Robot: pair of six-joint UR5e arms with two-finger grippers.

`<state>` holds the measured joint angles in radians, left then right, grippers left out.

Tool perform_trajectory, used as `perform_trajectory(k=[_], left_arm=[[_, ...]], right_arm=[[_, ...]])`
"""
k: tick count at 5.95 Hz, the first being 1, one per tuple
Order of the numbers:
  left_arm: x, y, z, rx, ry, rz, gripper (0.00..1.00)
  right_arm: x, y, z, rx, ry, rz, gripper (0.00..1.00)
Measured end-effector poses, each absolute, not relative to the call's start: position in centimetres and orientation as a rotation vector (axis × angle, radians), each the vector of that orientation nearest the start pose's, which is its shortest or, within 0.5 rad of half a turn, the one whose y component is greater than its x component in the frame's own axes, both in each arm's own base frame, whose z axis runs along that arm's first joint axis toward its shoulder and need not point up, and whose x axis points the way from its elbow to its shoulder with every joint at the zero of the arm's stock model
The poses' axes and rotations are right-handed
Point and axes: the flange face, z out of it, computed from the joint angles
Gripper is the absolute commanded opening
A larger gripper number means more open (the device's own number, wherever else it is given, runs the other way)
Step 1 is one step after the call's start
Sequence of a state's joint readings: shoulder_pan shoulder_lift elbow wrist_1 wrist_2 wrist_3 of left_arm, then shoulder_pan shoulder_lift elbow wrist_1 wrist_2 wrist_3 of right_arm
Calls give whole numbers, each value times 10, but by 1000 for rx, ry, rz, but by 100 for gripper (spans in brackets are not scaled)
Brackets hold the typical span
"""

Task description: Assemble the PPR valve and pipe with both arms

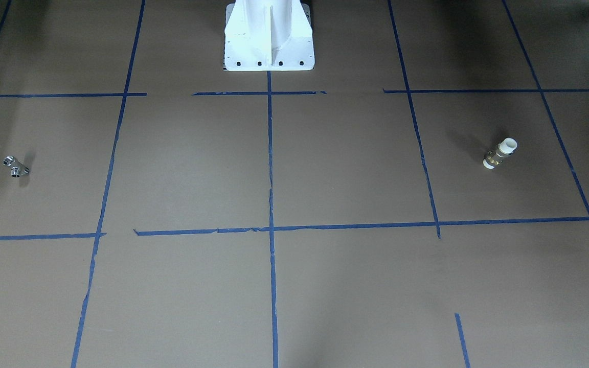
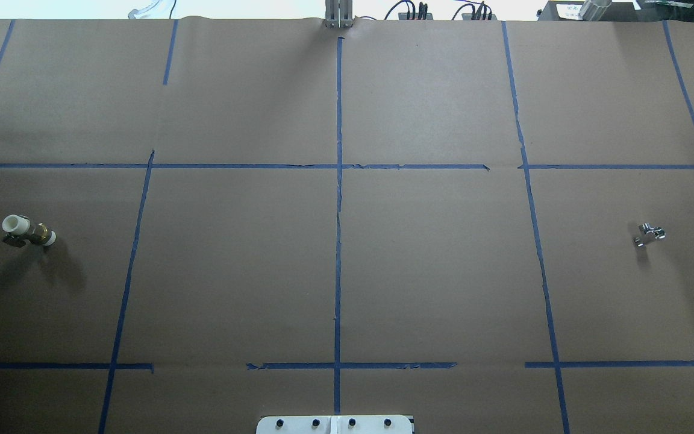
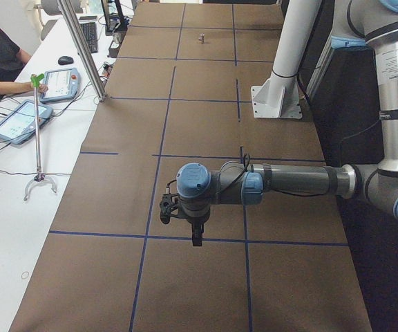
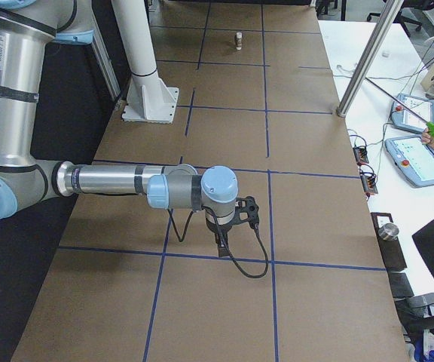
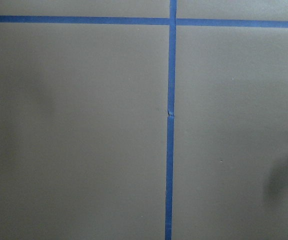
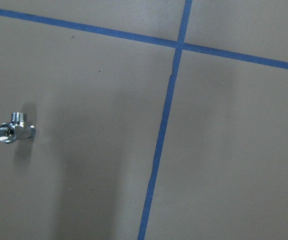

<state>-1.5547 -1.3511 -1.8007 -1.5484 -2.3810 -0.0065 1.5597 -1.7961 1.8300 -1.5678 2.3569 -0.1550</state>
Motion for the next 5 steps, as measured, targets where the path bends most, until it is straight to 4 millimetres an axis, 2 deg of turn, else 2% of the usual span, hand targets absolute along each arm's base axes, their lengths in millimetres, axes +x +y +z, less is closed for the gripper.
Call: perform_trajectory(k=[2,5], left_arm=[[-49,-401,641,-21,812,15,100],[-47,-398,649,-23,813,26,100]], right_arm=[[59,-400,630,93,-782,-172,100],[58,-392,636,78,-798,-165,100]])
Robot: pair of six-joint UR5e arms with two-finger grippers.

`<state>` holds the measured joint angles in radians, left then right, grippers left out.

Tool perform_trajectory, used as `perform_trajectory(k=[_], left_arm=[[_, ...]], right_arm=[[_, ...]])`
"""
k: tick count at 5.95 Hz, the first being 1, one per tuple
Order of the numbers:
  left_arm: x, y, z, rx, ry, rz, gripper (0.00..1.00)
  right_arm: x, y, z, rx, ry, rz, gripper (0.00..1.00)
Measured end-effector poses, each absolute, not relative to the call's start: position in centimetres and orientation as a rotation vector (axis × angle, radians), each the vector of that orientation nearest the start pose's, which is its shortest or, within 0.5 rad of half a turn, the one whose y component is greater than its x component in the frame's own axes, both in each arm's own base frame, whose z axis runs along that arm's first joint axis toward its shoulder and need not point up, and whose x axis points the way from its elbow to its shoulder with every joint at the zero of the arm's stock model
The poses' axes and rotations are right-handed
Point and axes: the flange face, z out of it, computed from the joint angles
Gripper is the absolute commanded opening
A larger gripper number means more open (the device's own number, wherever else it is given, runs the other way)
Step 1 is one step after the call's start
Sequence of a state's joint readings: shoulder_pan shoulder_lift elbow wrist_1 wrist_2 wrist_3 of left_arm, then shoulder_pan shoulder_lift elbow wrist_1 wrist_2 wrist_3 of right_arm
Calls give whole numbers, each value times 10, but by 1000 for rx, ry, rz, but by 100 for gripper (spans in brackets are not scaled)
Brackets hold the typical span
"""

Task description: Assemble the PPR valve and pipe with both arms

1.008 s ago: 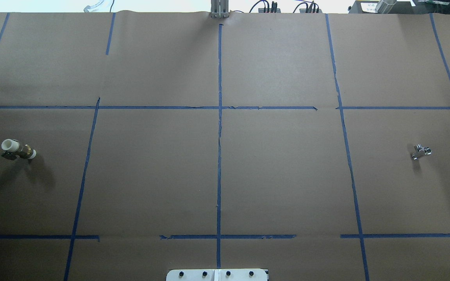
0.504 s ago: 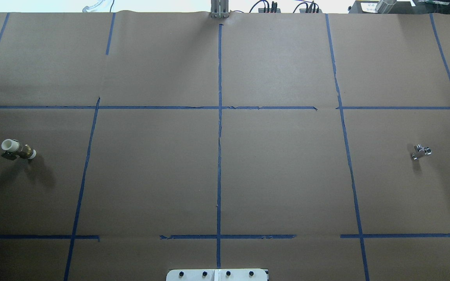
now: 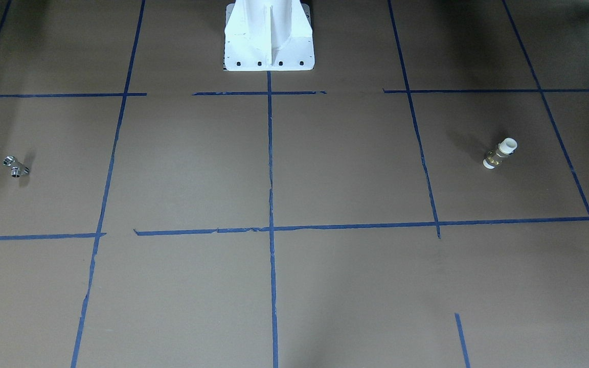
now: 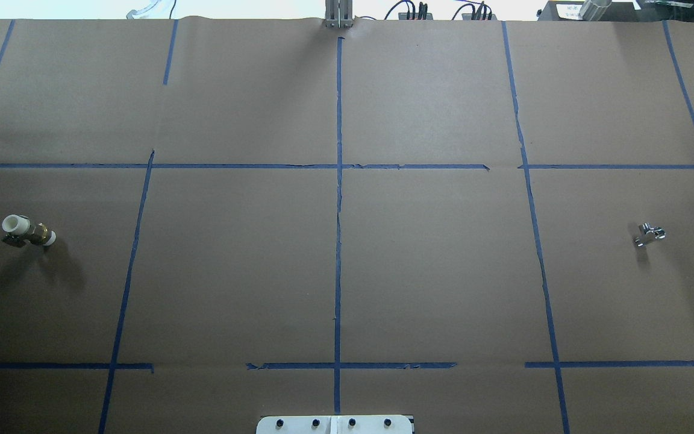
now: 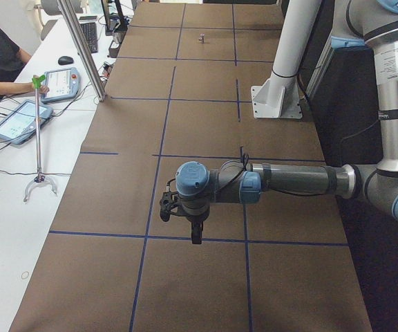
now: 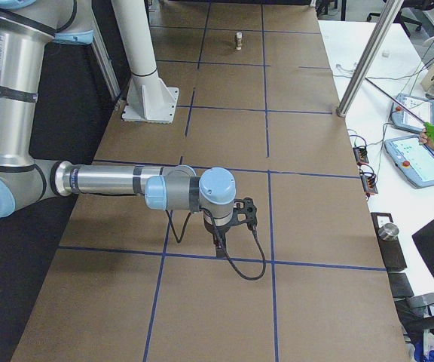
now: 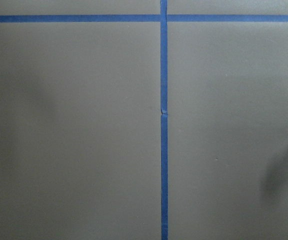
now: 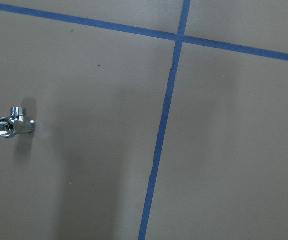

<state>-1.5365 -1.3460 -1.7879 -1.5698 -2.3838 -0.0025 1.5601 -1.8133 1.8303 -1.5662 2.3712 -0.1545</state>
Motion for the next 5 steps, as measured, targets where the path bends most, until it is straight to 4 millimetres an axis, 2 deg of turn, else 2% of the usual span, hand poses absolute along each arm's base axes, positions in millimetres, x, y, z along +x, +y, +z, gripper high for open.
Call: perform_trajectory(k=[2,3,5], left_arm=[[-44,-402,644,34,817,57,100],[-31,-406,635,52,840,86,100],[29,-421,604,51,895,99,100]], right_arm=[[55,-387,637,69,-831,-158,100],[53,-387,636,70,-853,-158,100],[52,-387,632,81,-870,-166,100]])
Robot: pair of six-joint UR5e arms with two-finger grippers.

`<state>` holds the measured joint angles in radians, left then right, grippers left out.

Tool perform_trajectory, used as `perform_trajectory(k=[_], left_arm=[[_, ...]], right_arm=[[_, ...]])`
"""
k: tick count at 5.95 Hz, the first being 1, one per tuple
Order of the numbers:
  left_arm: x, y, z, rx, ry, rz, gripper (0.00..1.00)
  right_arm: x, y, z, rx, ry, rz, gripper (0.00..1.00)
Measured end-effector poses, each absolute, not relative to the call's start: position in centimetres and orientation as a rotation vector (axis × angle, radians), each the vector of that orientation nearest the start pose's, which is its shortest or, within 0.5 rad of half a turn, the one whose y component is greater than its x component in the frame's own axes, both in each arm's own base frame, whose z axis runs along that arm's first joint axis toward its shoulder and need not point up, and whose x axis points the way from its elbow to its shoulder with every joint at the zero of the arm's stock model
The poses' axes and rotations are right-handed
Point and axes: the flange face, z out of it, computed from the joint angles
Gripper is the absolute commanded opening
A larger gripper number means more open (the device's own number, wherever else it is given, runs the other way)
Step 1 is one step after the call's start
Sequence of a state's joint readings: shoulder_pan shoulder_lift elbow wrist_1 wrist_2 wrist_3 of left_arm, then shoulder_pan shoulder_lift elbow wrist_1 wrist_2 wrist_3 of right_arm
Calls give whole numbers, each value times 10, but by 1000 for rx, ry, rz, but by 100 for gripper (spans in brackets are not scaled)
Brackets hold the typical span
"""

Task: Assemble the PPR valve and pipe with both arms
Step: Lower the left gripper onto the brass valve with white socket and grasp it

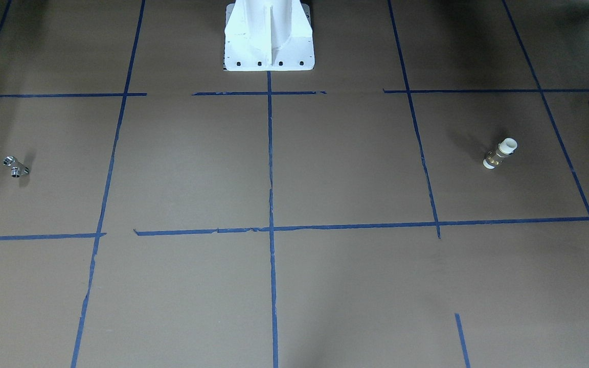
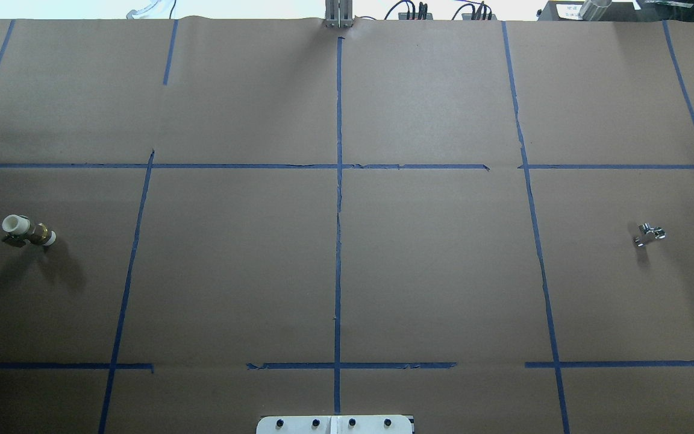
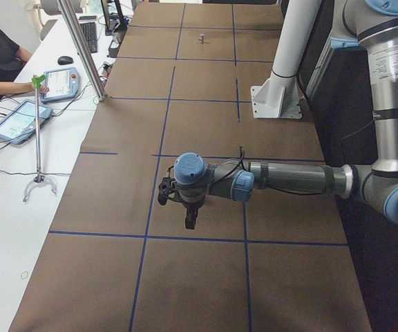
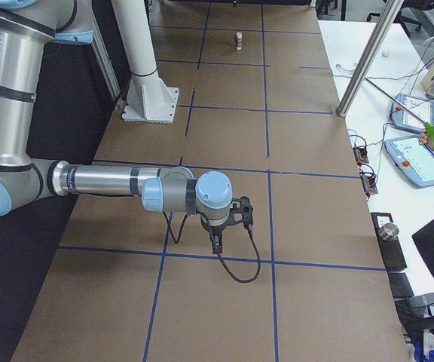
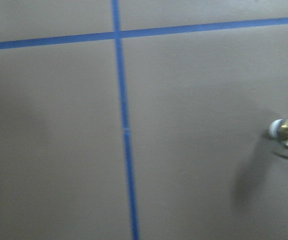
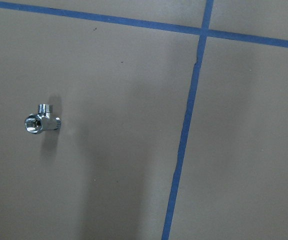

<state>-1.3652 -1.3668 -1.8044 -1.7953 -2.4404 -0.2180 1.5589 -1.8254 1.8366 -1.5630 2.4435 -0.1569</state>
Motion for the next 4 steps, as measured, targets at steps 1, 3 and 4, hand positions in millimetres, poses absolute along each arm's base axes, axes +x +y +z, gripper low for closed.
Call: perform_trajectory(k=[1,3,4], left_arm=[[66,-425,588,44,923,67,100],[126,-436,558,38,924,-3,100],[149,-443,549,54,892,-26,100]], right_arm=[[53,-387,628,89,-871,-170,100],[53,-388,626,90,-866,-166,100],[53,-388,626,89,-863,-165,100]])
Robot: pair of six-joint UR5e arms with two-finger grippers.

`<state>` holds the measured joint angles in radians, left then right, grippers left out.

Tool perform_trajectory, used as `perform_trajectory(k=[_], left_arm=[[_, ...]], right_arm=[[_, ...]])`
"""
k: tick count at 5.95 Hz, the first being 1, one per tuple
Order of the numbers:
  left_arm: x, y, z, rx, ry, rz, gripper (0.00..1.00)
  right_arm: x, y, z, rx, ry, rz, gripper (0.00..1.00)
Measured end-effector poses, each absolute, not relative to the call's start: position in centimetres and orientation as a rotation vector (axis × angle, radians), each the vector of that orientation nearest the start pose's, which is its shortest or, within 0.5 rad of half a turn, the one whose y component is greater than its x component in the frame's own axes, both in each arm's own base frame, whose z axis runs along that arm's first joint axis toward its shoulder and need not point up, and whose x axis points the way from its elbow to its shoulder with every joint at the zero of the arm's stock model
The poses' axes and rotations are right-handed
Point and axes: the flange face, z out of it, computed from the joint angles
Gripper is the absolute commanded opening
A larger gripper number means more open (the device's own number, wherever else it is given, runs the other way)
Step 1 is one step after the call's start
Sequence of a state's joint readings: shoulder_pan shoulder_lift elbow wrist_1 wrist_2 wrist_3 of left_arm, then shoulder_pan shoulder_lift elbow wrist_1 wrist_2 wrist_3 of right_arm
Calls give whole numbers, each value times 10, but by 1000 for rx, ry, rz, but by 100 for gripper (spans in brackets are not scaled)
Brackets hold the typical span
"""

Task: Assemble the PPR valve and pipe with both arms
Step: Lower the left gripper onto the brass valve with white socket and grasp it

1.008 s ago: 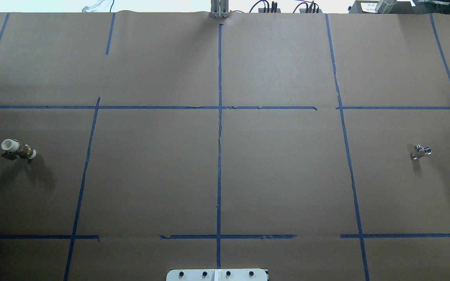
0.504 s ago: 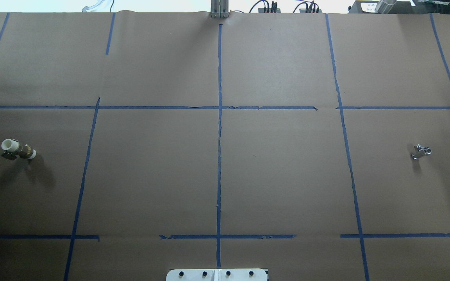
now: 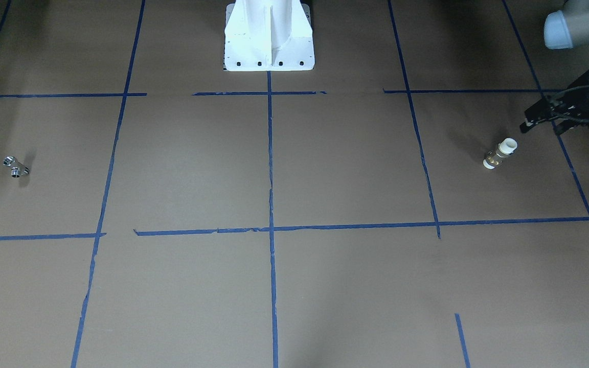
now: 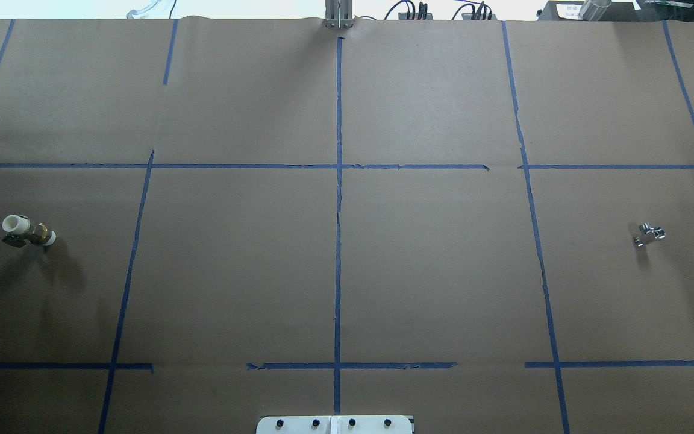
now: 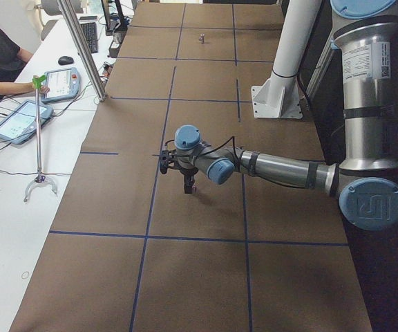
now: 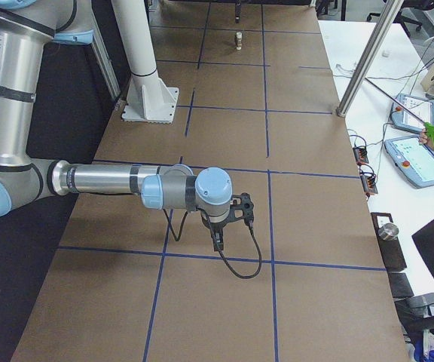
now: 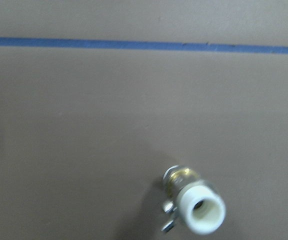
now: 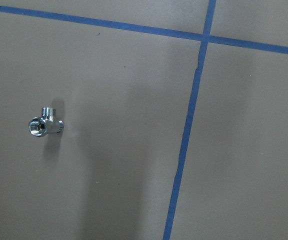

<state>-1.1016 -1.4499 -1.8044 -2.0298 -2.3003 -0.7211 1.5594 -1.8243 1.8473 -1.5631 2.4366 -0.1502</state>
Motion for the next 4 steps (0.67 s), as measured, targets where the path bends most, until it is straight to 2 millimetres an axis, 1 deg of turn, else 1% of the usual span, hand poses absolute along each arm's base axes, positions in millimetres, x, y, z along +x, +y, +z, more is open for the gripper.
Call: perform_trajectory(k=[1,3,4], left_arm=[[169,-444,549,63,859,-25,100],[200,-440,550,33,840,-29,99],[209,-440,548,25,842,-29,80]], right_arm=[[53,-388,626,90,-862,-166,99],[53,-388,626,91,-858,-169,100],[53,-388,626,89,-859,-164,100]])
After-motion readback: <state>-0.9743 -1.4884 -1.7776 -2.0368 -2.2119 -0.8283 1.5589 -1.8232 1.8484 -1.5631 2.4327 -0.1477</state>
